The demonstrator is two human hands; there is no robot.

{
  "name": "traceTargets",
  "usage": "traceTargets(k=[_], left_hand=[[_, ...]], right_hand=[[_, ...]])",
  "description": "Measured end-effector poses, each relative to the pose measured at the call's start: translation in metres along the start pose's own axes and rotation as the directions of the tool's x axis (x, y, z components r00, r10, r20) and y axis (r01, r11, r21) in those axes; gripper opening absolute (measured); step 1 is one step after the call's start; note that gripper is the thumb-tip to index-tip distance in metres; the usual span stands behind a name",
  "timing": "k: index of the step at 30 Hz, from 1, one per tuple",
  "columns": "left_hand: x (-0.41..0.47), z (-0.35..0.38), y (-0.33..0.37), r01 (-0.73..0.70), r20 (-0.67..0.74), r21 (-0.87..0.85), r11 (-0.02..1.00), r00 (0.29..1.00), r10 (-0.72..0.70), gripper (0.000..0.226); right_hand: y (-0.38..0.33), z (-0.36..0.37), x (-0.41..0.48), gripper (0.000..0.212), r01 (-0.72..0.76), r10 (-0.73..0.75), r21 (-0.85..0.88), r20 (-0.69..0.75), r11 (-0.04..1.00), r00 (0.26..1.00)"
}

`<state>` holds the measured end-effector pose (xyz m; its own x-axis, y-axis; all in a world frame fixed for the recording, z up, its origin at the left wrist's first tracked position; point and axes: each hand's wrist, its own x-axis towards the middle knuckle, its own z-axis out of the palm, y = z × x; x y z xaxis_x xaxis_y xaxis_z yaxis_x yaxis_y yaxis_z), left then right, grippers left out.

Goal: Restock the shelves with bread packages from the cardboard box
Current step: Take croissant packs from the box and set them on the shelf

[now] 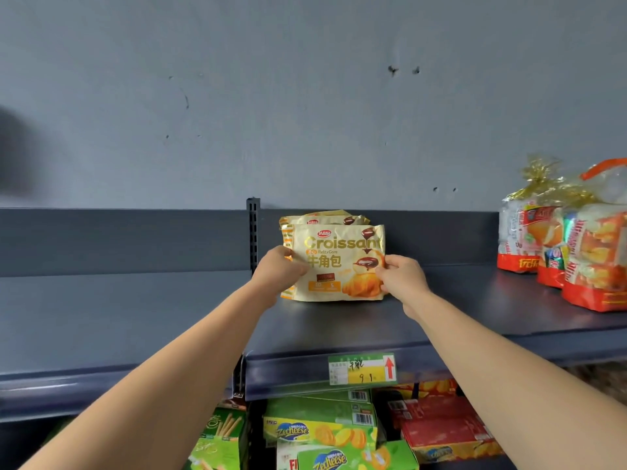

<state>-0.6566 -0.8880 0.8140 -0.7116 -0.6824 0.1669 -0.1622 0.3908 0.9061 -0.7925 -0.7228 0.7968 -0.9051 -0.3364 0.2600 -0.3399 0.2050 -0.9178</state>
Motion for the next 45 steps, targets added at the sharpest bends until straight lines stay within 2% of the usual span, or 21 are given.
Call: traceTargets(k=[10, 19, 26, 30, 34, 38, 45], left_hand=[[0.026, 0.012, -0.003, 0.033, -0.01, 0.035, 0.999, 0.999, -0.032, 0.067], [0.023, 0.02, -0.005, 0.022, -0.082, 0.134, 0.991, 0.997, -0.011, 0.059], [0.006, 0.026, -0.002, 0.036, -0.082, 0.222, 0.974, 0.996, -0.019, 0.059], [-0.011, 0.033, 0.001, 0.025, -0.083, 0.288, 0.957, 0.997, -0.001, 0.058], [-0.029, 0.044, 0.009, -0.049, -0.054, 0.387, 0.921, 0.996, 0.076, 0.047], [-0.044, 0.063, 0.025, -0.197, 0.039, 0.464, 0.864, 0.979, 0.202, 0.044], [-0.079, 0.098, 0.052, -0.467, 0.236, 0.449, 0.762, 0.884, 0.403, 0.042]], right_hand=[[0.006, 0.008, 0.037, 0.027, 0.018, -0.019, 0.015, 0.064, 1.0, 0.998], [0.013, 0.008, 0.044, 0.019, 0.027, -0.025, -0.02, 0.065, 0.999, 0.998], [0.016, -0.005, 0.034, 0.05, 0.002, 0.016, -0.159, 0.112, 0.987, 0.994], [0.022, -0.018, 0.026, 0.049, 0.021, 0.011, -0.219, 0.141, 0.976, 0.99], [0.025, -0.036, 0.012, 0.047, 0.07, -0.024, -0.294, 0.158, 0.953, 0.987], [0.027, -0.064, -0.01, 0.043, 0.09, -0.046, -0.359, 0.129, 0.929, 0.991], [0.03, -0.12, -0.057, 0.038, -0.005, -0.03, -0.425, -0.077, 0.905, 0.997]])
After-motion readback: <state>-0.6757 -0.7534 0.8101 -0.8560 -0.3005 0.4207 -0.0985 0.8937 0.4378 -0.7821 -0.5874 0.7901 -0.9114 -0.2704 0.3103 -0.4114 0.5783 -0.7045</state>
